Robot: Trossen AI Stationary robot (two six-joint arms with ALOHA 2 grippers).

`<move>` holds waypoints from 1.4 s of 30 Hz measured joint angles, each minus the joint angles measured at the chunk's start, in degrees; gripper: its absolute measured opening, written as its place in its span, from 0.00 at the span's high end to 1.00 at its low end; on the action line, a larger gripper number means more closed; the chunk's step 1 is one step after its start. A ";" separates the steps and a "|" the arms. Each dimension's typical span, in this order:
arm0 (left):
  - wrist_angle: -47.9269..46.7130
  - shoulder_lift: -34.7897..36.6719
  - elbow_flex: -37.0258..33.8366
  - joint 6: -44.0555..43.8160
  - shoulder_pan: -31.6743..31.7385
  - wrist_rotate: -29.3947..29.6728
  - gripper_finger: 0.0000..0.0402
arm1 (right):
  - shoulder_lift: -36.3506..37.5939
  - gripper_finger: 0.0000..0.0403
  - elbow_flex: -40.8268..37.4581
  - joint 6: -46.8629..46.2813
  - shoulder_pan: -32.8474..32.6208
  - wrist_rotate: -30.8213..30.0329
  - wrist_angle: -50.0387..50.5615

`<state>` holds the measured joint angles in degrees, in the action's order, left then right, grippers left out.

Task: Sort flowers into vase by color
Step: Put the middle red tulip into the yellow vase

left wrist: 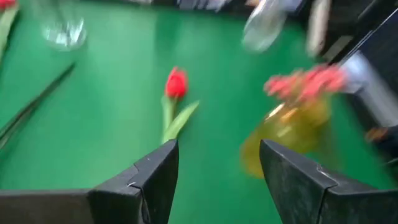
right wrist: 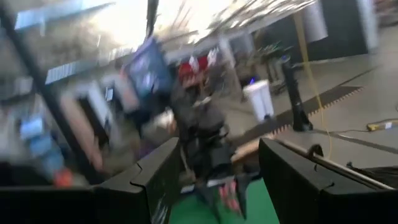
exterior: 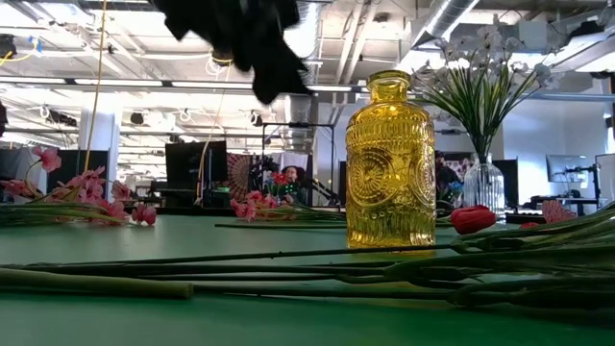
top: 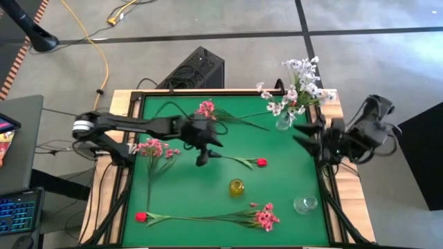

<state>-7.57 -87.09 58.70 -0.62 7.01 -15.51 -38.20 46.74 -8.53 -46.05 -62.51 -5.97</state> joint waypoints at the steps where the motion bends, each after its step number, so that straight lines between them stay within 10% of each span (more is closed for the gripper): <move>1: -0.30 -1.60 0.00 1.70 -0.16 1.64 0.47 | -0.02 0.39 0.00 -0.02 -1.17 -0.52 2.98; 9: 2.39 -12.35 0.00 6.17 -0.64 11.40 0.47 | -1.68 0.39 -0.02 -3.47 -6.52 -0.60 14.62; 23: 3.05 -21.51 0.07 13.91 -0.52 11.81 0.49 | -6.58 0.39 -0.01 -8.06 -5.92 -0.74 17.13; 36: -1.89 -21.53 0.25 13.37 -0.43 9.89 0.97 | -7.91 0.39 0.00 -8.59 -1.99 -0.75 17.02; 42: -5.32 -18.19 0.37 11.90 -0.40 9.20 1.00 | -7.82 0.39 0.00 -8.55 -0.39 -0.73 17.10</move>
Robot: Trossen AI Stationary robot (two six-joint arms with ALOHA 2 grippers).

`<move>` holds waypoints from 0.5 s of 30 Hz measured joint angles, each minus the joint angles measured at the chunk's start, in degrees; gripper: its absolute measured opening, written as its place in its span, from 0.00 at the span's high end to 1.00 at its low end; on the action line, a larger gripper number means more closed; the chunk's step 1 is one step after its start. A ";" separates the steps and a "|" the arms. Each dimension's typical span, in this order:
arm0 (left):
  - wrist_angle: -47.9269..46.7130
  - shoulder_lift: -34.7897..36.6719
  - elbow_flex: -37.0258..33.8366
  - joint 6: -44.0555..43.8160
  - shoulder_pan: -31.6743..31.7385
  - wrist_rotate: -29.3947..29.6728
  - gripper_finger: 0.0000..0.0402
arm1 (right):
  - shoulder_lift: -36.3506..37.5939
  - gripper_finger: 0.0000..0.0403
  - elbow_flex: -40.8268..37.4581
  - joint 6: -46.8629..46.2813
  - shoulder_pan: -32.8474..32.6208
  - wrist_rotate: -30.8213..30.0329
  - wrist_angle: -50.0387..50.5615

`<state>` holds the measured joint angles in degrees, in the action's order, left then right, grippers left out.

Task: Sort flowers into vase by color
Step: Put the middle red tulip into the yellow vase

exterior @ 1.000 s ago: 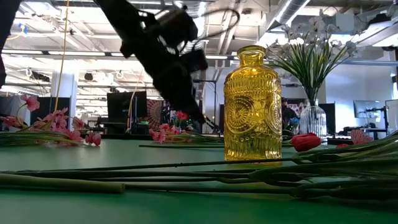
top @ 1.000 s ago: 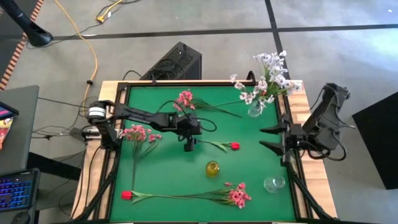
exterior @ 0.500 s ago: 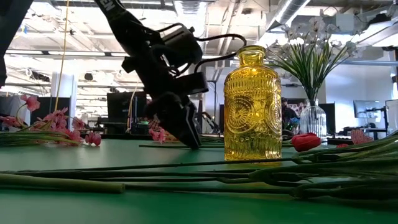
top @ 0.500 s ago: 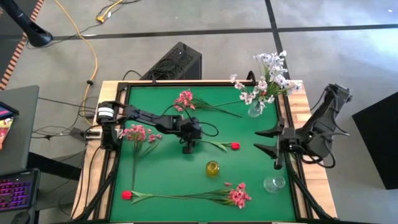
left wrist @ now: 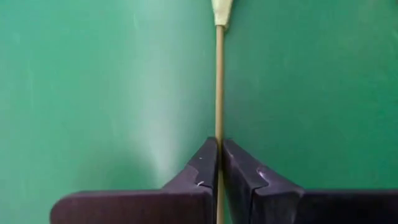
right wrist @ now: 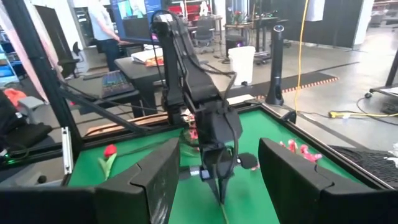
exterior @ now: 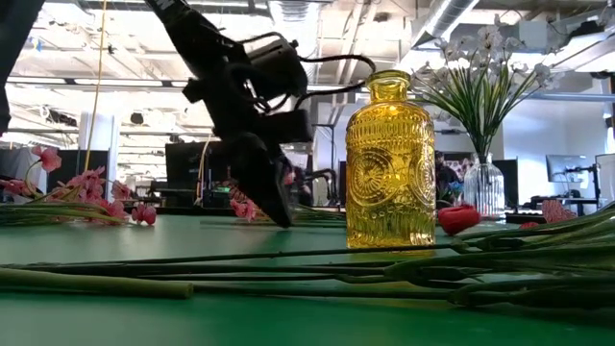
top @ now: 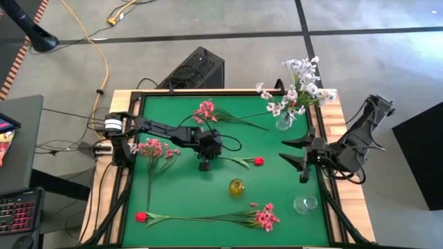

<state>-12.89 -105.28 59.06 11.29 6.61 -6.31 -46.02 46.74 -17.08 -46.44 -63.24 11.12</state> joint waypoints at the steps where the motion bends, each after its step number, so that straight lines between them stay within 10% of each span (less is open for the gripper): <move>1: -0.57 1.17 0.50 0.30 -0.02 0.11 1.00 | 0.00 0.39 0.00 0.02 0.13 0.02 0.04; 15: 1.23 24.80 2.34 2.98 0.63 -1.24 1.00 | 0.00 0.39 0.00 2.53 2.24 0.12 0.04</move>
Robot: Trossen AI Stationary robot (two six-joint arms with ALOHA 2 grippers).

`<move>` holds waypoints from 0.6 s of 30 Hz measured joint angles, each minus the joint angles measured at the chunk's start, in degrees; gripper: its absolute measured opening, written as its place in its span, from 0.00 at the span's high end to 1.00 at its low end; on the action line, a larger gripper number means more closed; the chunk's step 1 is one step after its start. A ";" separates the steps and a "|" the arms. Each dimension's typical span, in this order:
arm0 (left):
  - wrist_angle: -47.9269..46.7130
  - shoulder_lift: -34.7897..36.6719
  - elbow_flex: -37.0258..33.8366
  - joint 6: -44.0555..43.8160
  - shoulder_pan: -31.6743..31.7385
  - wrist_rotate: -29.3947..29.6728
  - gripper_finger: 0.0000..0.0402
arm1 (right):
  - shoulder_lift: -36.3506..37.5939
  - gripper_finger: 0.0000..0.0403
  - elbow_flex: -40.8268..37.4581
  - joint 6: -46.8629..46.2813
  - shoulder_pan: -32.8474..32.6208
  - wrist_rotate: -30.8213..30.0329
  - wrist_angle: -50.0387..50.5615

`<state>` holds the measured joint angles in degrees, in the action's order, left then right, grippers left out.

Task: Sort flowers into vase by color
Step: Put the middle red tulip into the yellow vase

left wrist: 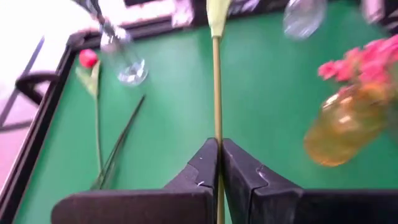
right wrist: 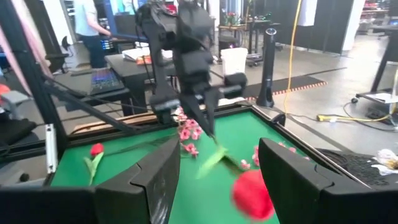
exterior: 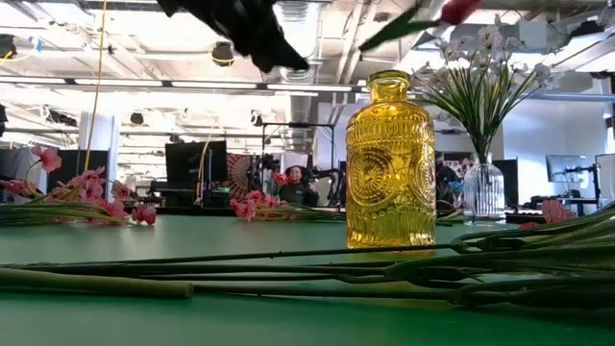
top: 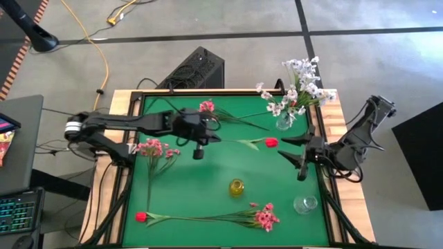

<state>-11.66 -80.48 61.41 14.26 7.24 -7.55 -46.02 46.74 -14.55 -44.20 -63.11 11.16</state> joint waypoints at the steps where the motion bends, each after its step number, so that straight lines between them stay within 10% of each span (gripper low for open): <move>1: 0.01 1.03 0.00 -0.42 0.16 -1.55 1.00 | 0.00 0.39 0.00 0.01 0.33 -0.01 0.00; 18: 24.84 4.45 0.00 -16.21 -0.64 -13.27 1.00 | -0.49 0.39 0.02 -3.45 0.19 3.94 -2.62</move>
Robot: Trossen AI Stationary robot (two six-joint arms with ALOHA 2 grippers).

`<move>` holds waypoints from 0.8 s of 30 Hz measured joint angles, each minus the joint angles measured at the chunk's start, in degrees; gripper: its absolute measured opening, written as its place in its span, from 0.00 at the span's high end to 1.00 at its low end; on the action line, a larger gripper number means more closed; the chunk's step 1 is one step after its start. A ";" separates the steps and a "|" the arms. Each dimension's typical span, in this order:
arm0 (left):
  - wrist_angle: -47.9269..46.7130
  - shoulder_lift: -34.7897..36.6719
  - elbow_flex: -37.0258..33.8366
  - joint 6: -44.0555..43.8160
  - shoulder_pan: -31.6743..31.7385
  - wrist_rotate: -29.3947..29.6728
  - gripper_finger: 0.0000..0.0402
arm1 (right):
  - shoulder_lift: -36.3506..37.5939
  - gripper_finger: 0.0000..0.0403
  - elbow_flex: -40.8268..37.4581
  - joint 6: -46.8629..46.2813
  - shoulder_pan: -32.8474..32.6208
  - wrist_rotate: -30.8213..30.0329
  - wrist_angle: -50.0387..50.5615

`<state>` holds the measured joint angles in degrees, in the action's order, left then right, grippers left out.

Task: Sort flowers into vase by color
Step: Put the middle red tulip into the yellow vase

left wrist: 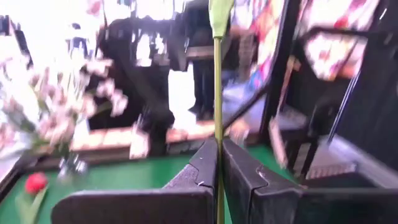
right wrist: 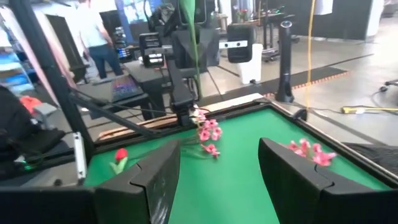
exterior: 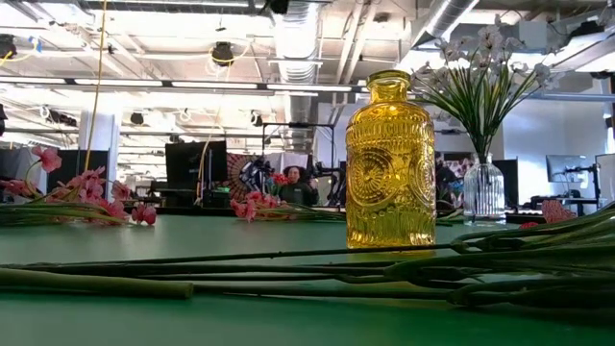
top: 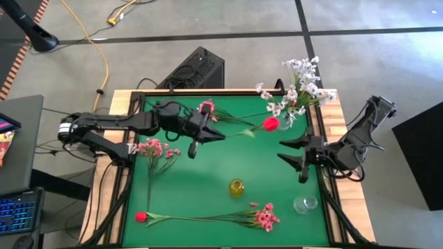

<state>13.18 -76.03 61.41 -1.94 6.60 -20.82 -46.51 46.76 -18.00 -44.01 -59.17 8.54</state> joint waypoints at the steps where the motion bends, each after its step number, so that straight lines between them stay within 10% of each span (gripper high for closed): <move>1: 1.71 -0.04 0.00 -0.57 -0.40 0.09 1.00 | -0.35 0.39 0.00 0.02 0.41 0.46 -1.08; 24: 28.98 -13.93 0.02 -6.29 -8.54 5.05 1.00 | -16.56 0.39 0.00 13.53 14.48 19.92 -39.57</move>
<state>42.16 -89.95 61.43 -8.24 -1.93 -15.77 -63.07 46.76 -4.47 -29.53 -39.25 -31.03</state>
